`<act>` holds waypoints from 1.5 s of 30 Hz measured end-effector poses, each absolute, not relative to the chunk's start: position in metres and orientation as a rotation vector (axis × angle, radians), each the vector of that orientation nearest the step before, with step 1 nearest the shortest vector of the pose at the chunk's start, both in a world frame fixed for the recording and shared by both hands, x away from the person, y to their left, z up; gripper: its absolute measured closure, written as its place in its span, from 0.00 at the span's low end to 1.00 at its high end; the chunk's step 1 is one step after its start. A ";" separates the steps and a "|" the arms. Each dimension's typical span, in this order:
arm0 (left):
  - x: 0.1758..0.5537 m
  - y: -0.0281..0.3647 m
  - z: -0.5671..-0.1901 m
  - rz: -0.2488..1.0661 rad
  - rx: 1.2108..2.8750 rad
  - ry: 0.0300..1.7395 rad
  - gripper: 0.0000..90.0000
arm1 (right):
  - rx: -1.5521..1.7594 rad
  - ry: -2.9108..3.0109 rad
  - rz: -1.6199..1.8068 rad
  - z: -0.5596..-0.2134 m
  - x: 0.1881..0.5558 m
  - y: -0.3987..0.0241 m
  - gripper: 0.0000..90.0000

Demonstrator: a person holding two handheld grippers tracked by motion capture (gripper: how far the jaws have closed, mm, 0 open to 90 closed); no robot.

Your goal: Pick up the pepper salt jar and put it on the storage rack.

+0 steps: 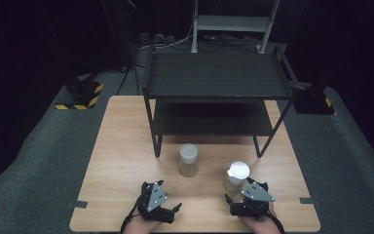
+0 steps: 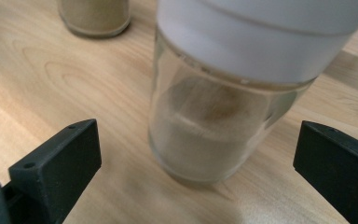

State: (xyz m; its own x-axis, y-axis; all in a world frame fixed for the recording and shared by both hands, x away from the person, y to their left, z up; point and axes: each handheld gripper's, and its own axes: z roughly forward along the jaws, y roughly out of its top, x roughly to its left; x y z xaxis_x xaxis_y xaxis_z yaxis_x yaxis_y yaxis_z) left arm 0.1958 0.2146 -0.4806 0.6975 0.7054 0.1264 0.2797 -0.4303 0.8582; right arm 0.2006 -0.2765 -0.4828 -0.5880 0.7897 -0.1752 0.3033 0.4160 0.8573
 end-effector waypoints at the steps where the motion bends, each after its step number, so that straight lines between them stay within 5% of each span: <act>1: 0.197 0.215 -0.480 0.595 2.011 0.763 0.01 | 0.920 2.101 1.106 -0.483 0.200 -0.277 0.00; 45: 0.192 0.229 -0.483 0.556 1.947 0.816 0.01 | 1.011 2.143 1.057 -0.475 0.208 -0.278 0.00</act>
